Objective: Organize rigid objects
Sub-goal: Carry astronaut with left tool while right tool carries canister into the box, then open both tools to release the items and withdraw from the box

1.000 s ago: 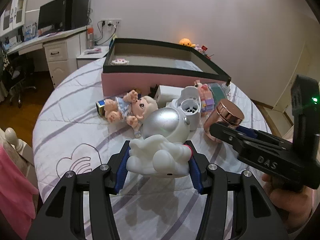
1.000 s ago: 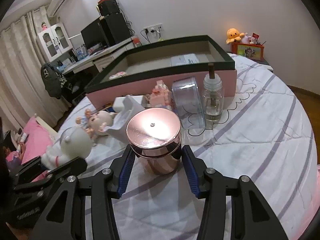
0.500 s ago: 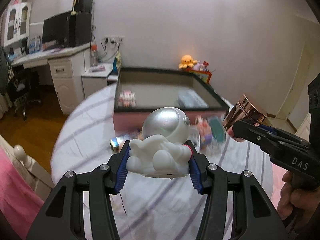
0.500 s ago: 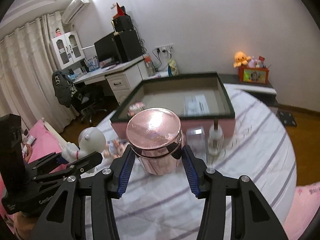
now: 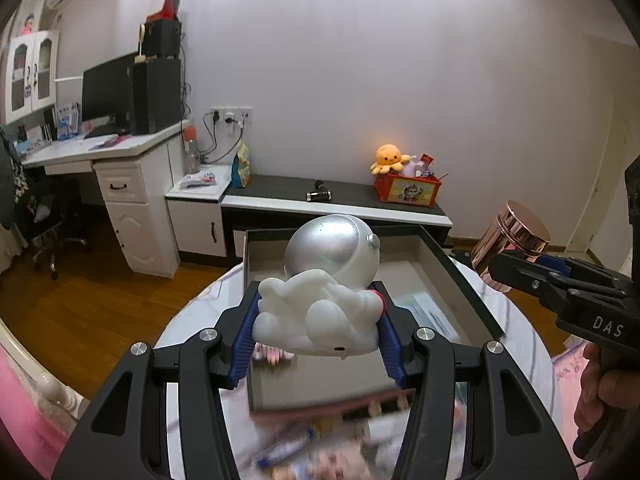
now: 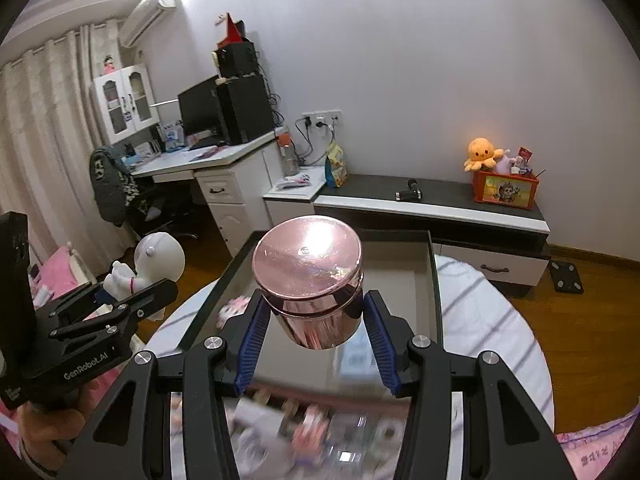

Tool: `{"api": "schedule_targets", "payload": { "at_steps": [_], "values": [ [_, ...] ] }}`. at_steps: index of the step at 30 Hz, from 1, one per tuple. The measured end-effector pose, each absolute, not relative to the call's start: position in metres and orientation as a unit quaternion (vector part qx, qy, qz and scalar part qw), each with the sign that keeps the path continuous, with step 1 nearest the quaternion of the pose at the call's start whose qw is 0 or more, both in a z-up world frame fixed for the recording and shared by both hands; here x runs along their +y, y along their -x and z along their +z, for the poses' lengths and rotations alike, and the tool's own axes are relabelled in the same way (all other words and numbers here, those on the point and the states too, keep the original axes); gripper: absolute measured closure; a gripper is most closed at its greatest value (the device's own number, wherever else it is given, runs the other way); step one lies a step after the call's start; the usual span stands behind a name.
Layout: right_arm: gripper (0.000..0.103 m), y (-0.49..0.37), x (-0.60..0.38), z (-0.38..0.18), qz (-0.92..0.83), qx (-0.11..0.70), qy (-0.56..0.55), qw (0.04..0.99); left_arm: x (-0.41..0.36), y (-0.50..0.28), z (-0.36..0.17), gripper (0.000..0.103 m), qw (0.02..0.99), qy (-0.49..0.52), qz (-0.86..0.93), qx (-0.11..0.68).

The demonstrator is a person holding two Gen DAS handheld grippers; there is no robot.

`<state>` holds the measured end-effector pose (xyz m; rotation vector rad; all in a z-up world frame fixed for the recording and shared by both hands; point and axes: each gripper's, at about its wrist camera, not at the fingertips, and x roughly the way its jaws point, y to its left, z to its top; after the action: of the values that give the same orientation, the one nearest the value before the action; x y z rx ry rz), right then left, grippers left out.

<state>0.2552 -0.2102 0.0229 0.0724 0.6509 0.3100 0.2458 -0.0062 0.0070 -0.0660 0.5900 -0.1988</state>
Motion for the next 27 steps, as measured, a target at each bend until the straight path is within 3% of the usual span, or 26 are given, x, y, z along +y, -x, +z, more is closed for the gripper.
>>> {"api": "schedule_targets", "payload": {
  "at_steps": [9,22,24,26,27],
  "values": [
    [0.053,-0.330,-0.213,-0.013,0.128,0.386,-0.043,0.912,-0.027,-0.329,-0.023,0.050,0.935,0.028,-0.096,0.341],
    [0.053,-0.378,-0.221,-0.058,0.104,0.466,-0.058,0.877,-0.048,-0.374,-0.063,0.048,0.908,0.006,-0.089,0.410],
    [0.047,-0.379,-0.223,-0.058,0.103,0.467,-0.066,0.876,-0.049,-0.375,-0.065,0.038,0.906,0.002,-0.084,0.415],
    [0.016,-0.375,-0.225,-0.054,0.104,0.463,-0.072,0.877,-0.047,-0.370,-0.062,0.020,0.908,0.003,-0.080,0.411],
    [0.016,-0.373,-0.225,-0.051,0.105,0.459,-0.072,0.880,-0.044,-0.366,-0.059,0.016,0.912,0.004,-0.076,0.404]
  ]
}}
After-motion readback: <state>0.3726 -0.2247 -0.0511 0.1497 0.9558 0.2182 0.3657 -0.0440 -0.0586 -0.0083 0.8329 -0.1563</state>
